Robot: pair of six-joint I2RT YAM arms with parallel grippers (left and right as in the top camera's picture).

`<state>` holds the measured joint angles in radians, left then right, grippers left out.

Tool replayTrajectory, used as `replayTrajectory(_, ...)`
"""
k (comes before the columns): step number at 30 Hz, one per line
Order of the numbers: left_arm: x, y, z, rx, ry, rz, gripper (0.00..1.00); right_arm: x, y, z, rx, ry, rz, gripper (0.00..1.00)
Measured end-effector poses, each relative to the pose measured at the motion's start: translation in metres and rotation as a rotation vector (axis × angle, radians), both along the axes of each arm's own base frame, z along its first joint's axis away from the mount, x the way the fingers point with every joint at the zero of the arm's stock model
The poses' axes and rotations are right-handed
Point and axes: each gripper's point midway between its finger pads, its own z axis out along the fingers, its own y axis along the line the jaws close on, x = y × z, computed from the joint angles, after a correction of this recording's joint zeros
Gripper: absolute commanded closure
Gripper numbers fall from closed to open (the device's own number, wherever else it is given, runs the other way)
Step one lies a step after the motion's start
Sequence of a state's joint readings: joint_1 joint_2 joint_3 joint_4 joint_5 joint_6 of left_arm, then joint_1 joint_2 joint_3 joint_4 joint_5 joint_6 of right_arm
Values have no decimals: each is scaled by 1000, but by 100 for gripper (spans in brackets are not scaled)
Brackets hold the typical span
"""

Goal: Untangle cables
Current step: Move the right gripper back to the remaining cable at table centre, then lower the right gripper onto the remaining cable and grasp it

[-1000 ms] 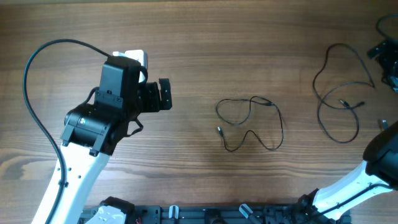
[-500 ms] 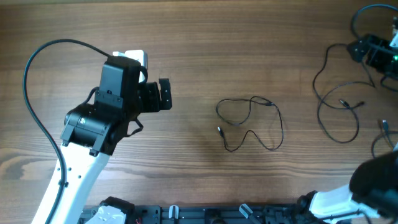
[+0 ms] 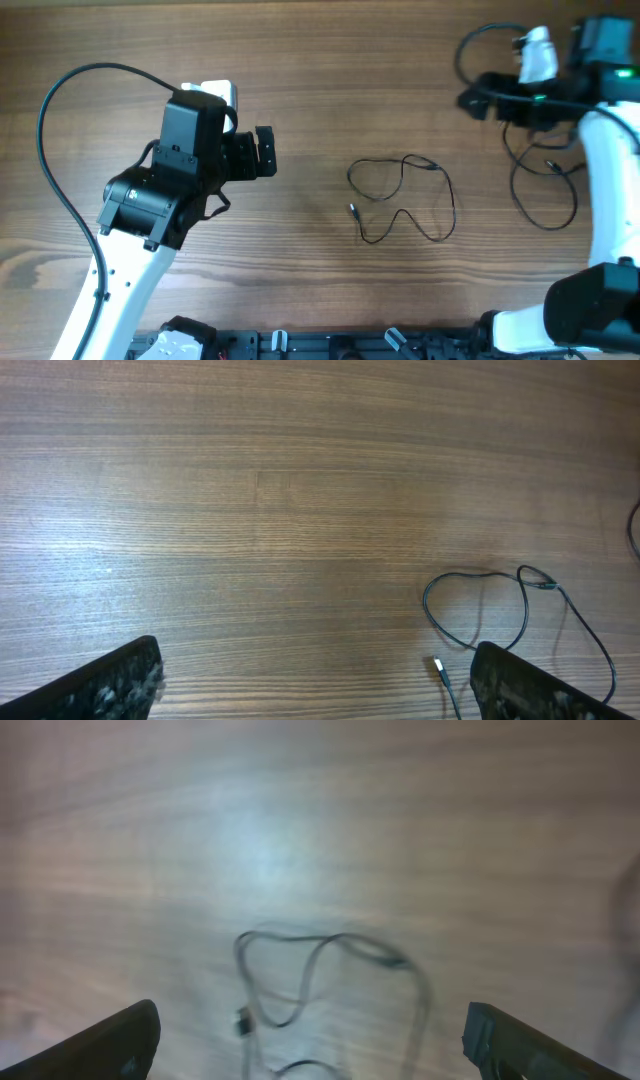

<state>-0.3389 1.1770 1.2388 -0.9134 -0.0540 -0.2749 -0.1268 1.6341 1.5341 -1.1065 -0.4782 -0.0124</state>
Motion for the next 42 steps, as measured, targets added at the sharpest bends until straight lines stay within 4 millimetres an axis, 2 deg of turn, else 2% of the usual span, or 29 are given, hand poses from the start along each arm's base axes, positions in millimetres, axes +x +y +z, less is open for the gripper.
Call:
replayTrajectory(3,0,0,0,0,0,0,0,-8,31,-22,1,61,17,0)
replayTrajectory(5,0,0,0,0,-1,0,0,-14,44,-37,-16,108,3,0)
replayTrajectory(10,0,0,0,0,0,0,0,-41,68,-75,-52,234,-26,0)
replayTrajectory(14,0,0,0,0,0,0,0,-57,77,-89,-65,302,-41,0)
replayTrajectory(21,0,0,0,0,0,0,0,-74,84,-94,-61,397,-109,1)
replayTrajectory(28,0,0,0,0,0,0,0,-81,113,-82,132,493,-160,3)
replayTrajectory(30,0,0,0,0,0,0,0,-82,114,-81,145,520,-194,3)
replayTrajectory(34,0,0,0,0,0,0,0,-101,100,-90,59,653,-399,2)
replayTrajectory(36,0,0,0,0,0,0,0,-106,100,-94,10,672,-467,2)
replayTrajectory(42,0,0,0,0,0,0,0,-116,127,-98,-58,654,-526,1)
